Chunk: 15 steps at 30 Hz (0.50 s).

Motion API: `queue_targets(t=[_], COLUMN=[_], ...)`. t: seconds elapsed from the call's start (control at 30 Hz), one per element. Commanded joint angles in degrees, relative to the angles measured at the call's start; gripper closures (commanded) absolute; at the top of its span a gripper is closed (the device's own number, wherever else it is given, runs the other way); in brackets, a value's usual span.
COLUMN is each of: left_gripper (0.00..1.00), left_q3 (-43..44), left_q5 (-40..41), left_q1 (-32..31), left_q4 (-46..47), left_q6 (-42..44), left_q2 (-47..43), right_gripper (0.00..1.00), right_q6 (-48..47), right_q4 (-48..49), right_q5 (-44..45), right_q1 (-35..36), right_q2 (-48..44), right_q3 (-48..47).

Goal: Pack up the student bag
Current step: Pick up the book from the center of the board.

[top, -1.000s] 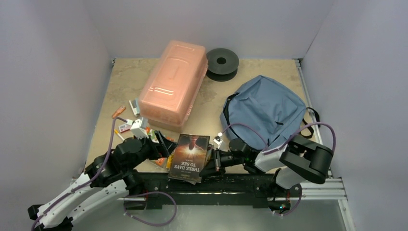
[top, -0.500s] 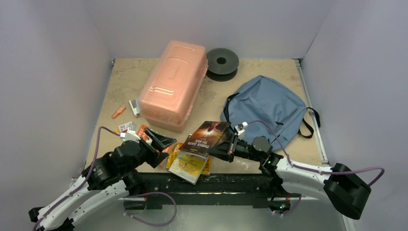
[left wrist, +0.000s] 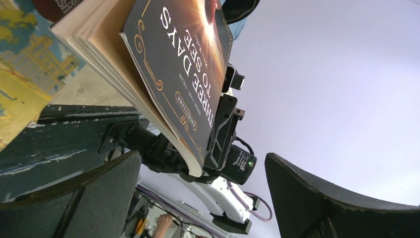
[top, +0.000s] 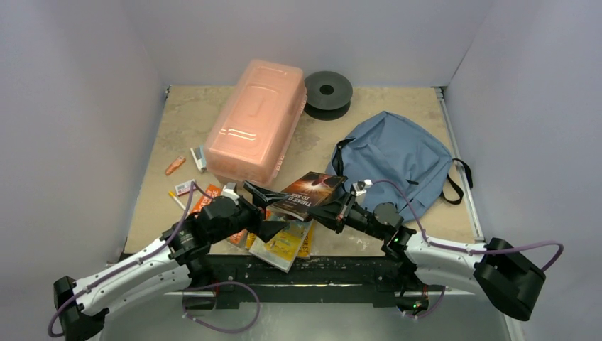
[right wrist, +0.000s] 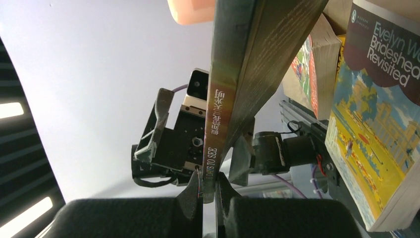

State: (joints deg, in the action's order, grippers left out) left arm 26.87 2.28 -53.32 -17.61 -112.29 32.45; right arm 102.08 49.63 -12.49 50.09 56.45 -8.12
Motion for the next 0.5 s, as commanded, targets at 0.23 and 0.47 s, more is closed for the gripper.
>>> queue_targets(t=[0.23,0.47], left_gripper=[0.38,0.70], left_q3=[-2.9,-4.7], left_q5=[15.2,22.5], left_q1=[-9.1,-11.3], left_q4=[22.5,25.8], left_q6=[-10.8,-7.2], left_q2=[9.0,10.4], right_gripper=[1.00,1.00], right_q6=[1.8,-1.8], right_q4=[6.0,-3.2], right_q5=[6.1,2.4], right_q1=[-0.2,-0.2], right_q2=[-4.3,-10.1], right_q3=[-1.1,-1.5])
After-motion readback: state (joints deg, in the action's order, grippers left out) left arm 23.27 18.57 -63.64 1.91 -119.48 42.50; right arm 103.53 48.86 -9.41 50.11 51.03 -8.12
